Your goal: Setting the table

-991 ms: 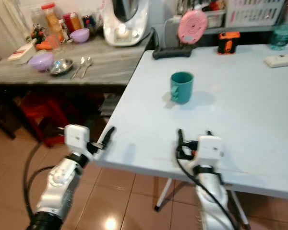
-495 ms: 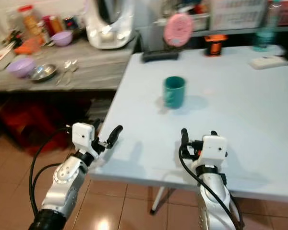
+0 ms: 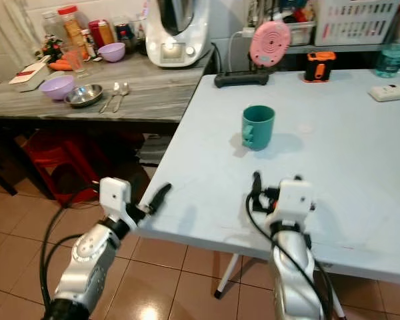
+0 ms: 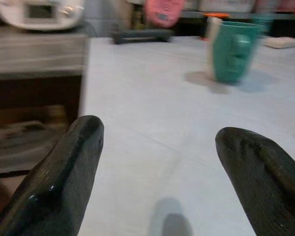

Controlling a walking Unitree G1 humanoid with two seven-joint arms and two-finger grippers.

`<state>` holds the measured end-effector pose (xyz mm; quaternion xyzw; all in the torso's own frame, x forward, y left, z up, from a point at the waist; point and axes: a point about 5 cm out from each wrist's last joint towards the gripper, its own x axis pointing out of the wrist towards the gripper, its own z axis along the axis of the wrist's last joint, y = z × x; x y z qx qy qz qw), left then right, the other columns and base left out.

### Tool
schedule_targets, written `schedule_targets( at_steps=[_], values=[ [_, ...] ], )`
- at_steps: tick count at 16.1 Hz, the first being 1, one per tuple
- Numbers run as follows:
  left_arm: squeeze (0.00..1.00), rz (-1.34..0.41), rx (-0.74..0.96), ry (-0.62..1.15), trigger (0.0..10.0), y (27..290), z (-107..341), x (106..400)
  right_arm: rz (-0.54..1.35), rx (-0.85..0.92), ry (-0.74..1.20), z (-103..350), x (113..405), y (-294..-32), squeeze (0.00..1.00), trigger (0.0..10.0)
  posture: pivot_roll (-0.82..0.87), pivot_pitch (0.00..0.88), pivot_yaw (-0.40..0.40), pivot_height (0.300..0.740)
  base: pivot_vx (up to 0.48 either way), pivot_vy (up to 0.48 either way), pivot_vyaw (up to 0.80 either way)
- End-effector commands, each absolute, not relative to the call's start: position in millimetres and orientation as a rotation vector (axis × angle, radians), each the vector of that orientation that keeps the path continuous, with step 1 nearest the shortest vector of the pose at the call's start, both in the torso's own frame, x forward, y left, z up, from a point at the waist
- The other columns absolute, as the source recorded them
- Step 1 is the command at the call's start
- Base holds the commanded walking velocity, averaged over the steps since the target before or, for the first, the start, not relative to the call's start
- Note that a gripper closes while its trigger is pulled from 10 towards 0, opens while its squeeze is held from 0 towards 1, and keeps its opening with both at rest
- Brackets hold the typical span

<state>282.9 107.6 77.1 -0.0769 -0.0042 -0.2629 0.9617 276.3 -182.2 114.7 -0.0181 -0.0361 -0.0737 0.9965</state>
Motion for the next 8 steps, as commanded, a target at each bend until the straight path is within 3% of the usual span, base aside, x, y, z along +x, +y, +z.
schedule_targets(
  at_steps=[1,4,8],
  values=[
    [0.0,-0.588,-0.149,-0.001,10.0,112.4,77.8,277.4,-0.16,-0.046,-0.071,116.0,283.9,-181.5,0.0,10.0,-0.14,0.013,0.138,0.74,0.0,0.0,0.0],
    [0.0,-0.656,-0.122,0.029,10.0,117.5,72.7,261.9,-0.139,-0.057,-0.066,119.7,298.3,-177.5,0.0,10.0,-0.12,0.067,0.133,0.74,0.0,0.0,0.0],
    [0.0,-0.711,-0.116,0.062,10.0,127.8,70.8,238.5,-0.073,-0.064,-0.042,123.9,327.3,-152.7,0.0,10.0,-0.08,0.149,0.122,0.74,0.0,0.0,0.0]
  ],
)
